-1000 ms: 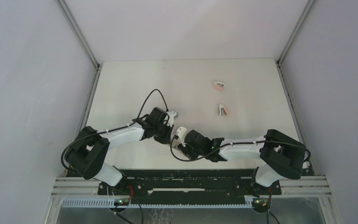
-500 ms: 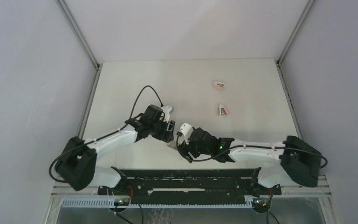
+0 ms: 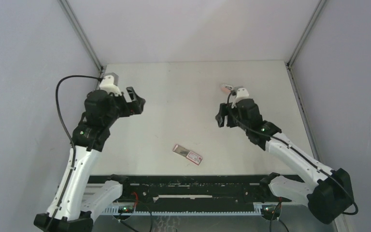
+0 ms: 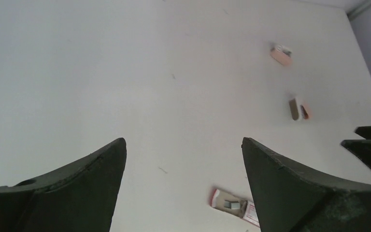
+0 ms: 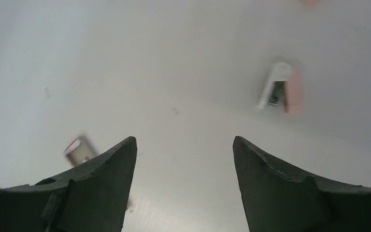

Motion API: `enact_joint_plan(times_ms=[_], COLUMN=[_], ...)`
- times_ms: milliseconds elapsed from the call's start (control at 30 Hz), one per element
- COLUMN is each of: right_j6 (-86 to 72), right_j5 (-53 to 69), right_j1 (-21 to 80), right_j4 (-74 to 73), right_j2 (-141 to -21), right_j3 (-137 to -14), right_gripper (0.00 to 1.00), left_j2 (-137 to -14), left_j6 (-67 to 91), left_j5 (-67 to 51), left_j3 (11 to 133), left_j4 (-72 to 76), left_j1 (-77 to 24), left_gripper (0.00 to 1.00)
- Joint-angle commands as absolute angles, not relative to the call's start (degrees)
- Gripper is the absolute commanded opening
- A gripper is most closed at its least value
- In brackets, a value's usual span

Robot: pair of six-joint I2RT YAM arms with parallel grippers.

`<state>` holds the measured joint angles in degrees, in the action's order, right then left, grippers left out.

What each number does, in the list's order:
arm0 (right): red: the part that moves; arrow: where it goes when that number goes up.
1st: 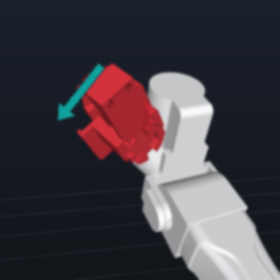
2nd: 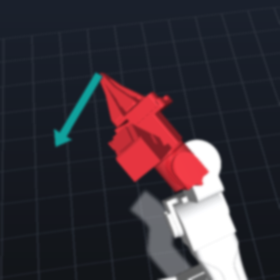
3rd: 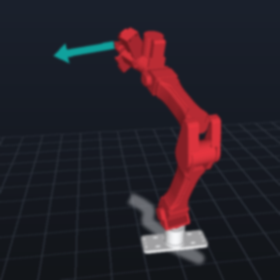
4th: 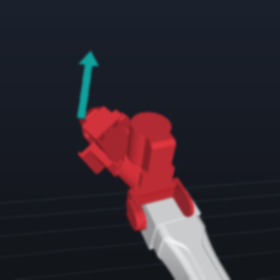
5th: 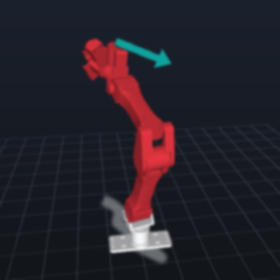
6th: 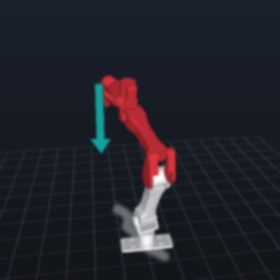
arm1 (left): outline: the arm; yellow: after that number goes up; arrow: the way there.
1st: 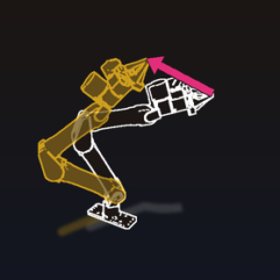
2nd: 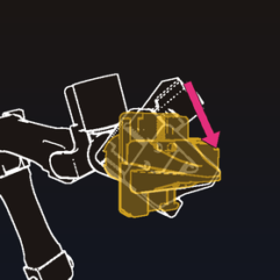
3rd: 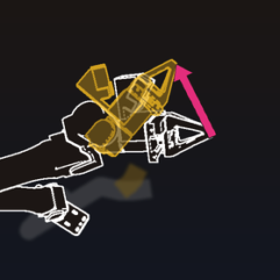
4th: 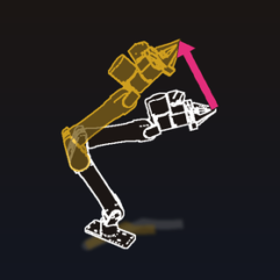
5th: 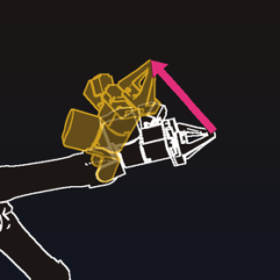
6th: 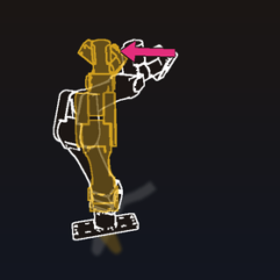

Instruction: Load the staples into the stapler

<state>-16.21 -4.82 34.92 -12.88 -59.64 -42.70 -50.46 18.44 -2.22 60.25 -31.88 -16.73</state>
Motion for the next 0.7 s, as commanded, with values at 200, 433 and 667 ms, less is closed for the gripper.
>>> enact_joint_plan(times_ms=[200,433,667], right_j6=[-17.9,-12.0,-8.4], right_j5=[-2.8,-0.3,1.1], right_j1=[15.7,13.1,10.9], right_j4=[-21.5,-25.1,-26.8], right_j2=[-77.6,-85.9,-92.4], right_j3=[-53.7,-57.7,-60.6], right_gripper=[0.63,0.55,0.49], left_j2=[-40.3,-38.8,-37.4], left_j6=[12.7,13.4,13.6], left_j5=[11.5,8.1,8.2], left_j3=[51.7,49.4,49.0], left_j4=[-32.0,-31.0,-31.1], left_j1=[-9.8,-9.7,-9.8], left_gripper=[0.92,0.91,0.9])
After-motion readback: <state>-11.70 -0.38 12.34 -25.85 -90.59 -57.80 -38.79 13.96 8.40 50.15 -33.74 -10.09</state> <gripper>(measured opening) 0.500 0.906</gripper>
